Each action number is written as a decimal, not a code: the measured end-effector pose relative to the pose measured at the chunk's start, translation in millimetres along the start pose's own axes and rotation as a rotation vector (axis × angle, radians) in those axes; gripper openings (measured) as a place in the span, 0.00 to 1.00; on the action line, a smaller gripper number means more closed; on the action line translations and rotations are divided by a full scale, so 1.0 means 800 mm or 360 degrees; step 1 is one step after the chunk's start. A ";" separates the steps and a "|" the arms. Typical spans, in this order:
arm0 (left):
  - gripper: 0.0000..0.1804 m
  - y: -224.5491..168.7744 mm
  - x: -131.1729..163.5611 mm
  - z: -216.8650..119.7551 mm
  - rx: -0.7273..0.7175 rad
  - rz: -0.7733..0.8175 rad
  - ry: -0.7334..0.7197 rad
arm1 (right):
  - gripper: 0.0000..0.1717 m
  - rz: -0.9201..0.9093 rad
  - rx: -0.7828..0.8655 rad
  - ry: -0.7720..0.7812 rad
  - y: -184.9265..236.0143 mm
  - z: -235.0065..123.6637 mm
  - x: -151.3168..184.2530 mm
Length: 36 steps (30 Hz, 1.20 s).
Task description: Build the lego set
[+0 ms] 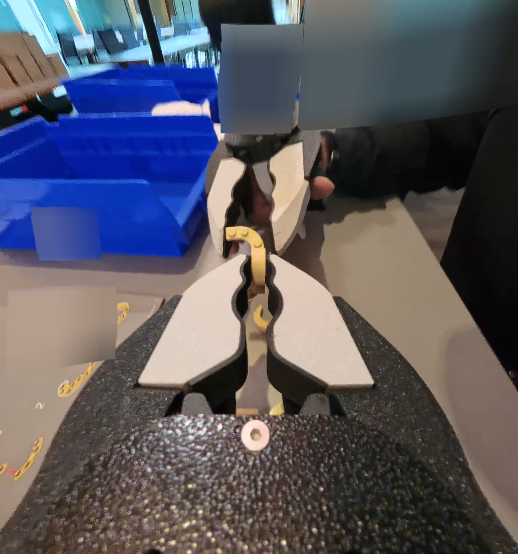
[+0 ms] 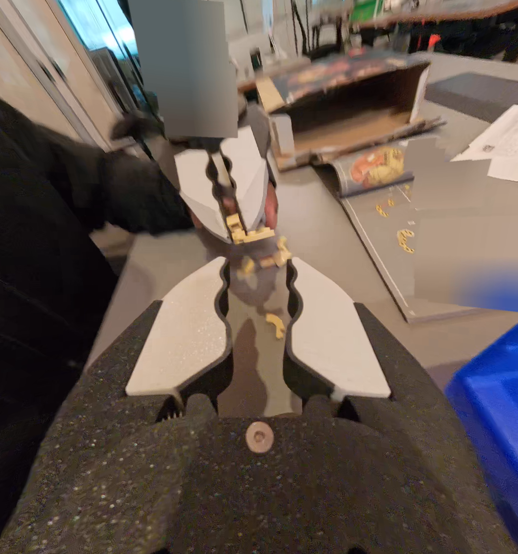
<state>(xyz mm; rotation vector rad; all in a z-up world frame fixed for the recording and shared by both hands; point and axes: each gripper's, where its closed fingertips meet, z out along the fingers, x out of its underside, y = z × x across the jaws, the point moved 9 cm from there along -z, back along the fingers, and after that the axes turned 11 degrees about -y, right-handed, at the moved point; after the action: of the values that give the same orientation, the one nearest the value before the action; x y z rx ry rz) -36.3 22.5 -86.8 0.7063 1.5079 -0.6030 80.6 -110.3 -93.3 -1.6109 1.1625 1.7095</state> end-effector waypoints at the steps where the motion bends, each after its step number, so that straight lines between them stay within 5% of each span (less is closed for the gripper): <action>1: 0.04 0.000 -0.002 -0.001 0.0004 -0.0014 -0.0079 | 0.21 0.0066 -0.0029 -0.0083 0.001 0.000 -0.003; 6: 0.04 -0.004 -0.004 0.002 0.0033 -0.0112 -0.0299 | 0.22 0.0229 -0.0092 -0.0396 0.006 0.000 -0.012; 12: 0.04 -0.005 -0.005 0.003 0.0061 -0.0240 -0.0438 | 0.21 0.0079 -0.0067 -0.0451 0.016 0.002 -0.013; 36: 0.04 -0.007 0.001 0.003 0.0215 -0.0207 -0.0052 | 0.13 -0.0340 -0.0036 -0.0182 0.030 0.005 -0.010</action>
<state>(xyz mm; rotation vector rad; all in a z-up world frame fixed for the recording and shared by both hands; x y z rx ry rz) -38.7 16.9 -87.7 0.7015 1.5008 -0.8170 59.5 -117.6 -80.3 -1.5671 0.8861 1.6571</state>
